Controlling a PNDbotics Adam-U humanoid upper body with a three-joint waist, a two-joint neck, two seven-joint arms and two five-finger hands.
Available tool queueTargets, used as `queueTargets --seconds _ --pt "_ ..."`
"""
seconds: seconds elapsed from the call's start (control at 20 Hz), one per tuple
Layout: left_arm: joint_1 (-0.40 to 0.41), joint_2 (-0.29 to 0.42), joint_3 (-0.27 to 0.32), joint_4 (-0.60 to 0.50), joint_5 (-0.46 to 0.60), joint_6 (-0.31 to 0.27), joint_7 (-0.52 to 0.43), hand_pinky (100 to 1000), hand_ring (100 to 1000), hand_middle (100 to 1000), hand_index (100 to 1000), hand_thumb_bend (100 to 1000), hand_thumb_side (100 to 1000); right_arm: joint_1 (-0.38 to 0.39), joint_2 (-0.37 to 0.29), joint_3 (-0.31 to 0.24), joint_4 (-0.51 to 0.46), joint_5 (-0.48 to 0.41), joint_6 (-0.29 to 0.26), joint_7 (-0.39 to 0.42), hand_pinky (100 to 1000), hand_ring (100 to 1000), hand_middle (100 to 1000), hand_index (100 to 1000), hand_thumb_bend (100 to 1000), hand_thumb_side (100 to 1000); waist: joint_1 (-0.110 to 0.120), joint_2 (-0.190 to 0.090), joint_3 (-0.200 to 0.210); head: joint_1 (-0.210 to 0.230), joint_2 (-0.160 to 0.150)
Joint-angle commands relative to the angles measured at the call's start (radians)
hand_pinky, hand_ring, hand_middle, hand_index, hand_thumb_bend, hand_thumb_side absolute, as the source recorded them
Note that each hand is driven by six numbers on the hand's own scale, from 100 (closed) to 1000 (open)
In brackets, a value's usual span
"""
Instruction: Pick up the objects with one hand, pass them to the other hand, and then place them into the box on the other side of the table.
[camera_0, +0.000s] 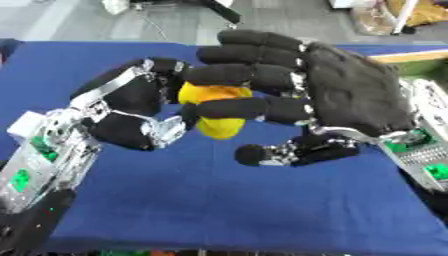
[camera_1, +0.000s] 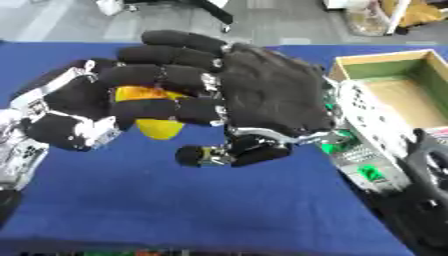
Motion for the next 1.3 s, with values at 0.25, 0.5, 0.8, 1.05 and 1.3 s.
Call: queueTargets --seconds 0.25,0.5,0.8,1.05,1.3 --pt "-0.011 0.019 0.010 -0.023 0.017 0.000 0.004 695 642 498 570 100 100 -0.016 -0.013 -0.023 -0.021 0.035 0.024 -0.084 1000 975 894 821 324 100 -0.012 -0.021 0.002 0.002 -0.002" --pt "-0.012 0.016 0.008 -0.023 0.017 0.000 0.004 699 642 498 570 100 100 -0.014 -0.006 -0.024 -0.021 0.073 0.088 -0.228 982 848 732 667 303 100 -0.011 -0.021 0.003 0.001 -0.002" --pt "-0.016 0.014 0.004 -0.023 0.016 0.000 0.003 704 642 497 570 100 100 -0.011 -0.001 -0.010 -0.021 0.127 0.145 -0.378 925 792 539 640 272 100 -0.011 -0.021 0.006 -0.001 -0.002" --pt "-0.019 0.013 0.001 -0.023 0.016 0.000 0.002 706 641 496 569 100 100 -0.009 0.001 -0.002 -0.021 0.147 0.162 -0.429 918 783 512 639 278 100 -0.011 -0.020 0.006 -0.001 -0.002" --pt "-0.019 0.014 0.002 -0.023 0.013 0.001 0.004 707 642 500 573 100 100 -0.005 -0.002 0.003 -0.021 0.165 0.150 -0.435 943 827 569 686 317 100 -0.012 -0.021 0.006 0.000 -0.002"
